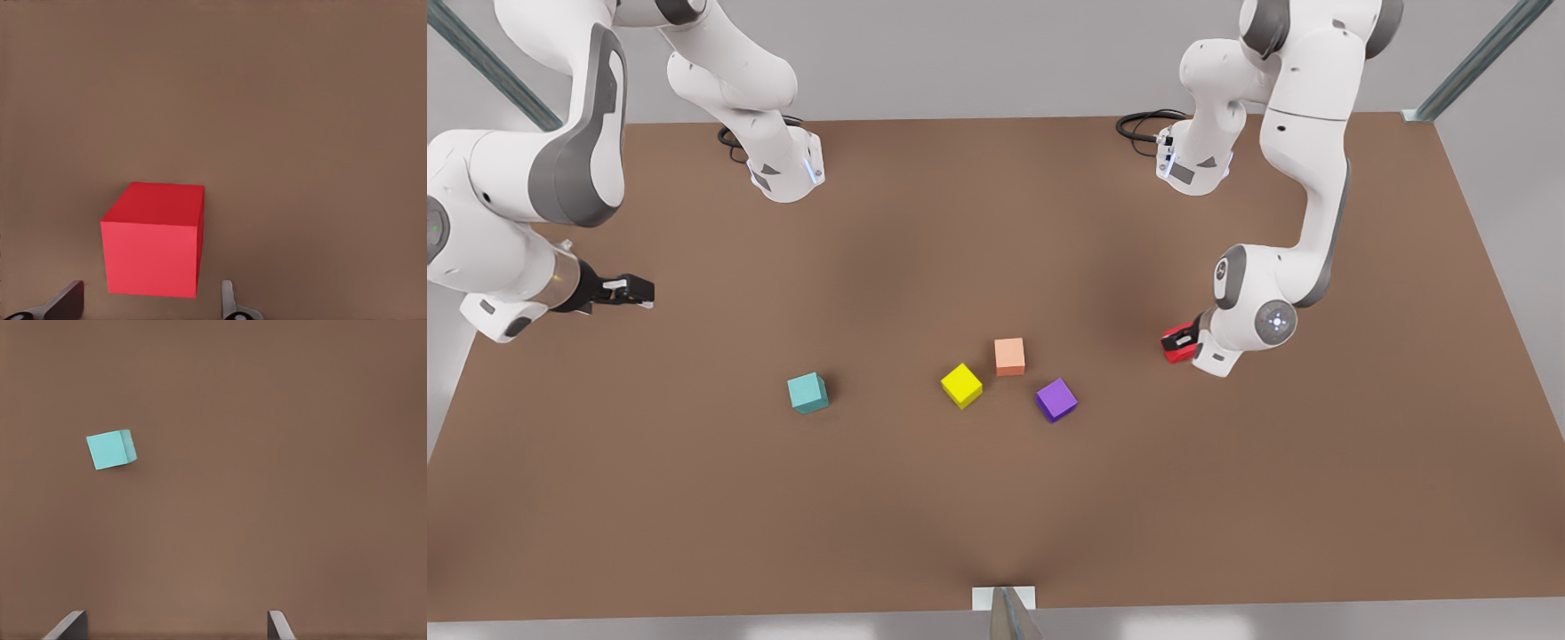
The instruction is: Pick up red wooden cube and pass to hand red wooden cube and place in blue wooden cube
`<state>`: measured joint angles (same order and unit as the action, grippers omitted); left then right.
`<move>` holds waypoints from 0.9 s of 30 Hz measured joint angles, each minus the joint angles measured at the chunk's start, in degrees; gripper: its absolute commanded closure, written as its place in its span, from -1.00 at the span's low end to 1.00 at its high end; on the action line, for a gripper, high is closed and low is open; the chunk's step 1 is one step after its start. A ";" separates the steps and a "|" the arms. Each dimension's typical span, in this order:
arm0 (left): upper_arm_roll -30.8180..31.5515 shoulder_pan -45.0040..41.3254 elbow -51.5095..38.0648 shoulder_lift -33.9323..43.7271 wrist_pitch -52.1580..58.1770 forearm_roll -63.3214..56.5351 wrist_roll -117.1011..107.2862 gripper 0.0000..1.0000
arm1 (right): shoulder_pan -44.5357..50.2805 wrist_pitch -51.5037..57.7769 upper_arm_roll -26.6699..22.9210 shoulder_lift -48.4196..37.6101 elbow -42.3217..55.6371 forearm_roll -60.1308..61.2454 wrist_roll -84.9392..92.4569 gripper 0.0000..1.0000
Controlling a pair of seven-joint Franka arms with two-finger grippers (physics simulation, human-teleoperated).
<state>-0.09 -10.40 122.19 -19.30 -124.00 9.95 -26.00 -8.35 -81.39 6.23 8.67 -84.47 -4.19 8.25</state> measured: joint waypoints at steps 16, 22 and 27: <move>0.00 0.65 0.95 -5.22 -7.38 -0.62 -0.99 -1.00 | 0.16 -0.05 0.00 0.54 -0.11 1.00 0.14 -1.00; 0.00 0.65 0.97 -6.85 -9.62 -0.53 -0.99 -0.68 | 0.17 -0.03 0.00 0.66 -0.11 1.07 0.13 -1.00; 0.00 0.66 0.73 -6.60 -10.57 -0.42 -1.64 -0.15 | 0.17 0.02 0.00 0.63 -0.39 1.26 0.12 -1.00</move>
<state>-0.09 -9.74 122.92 -25.90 -134.57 9.53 -27.64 -8.18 -81.37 6.23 9.29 -84.86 -2.93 8.37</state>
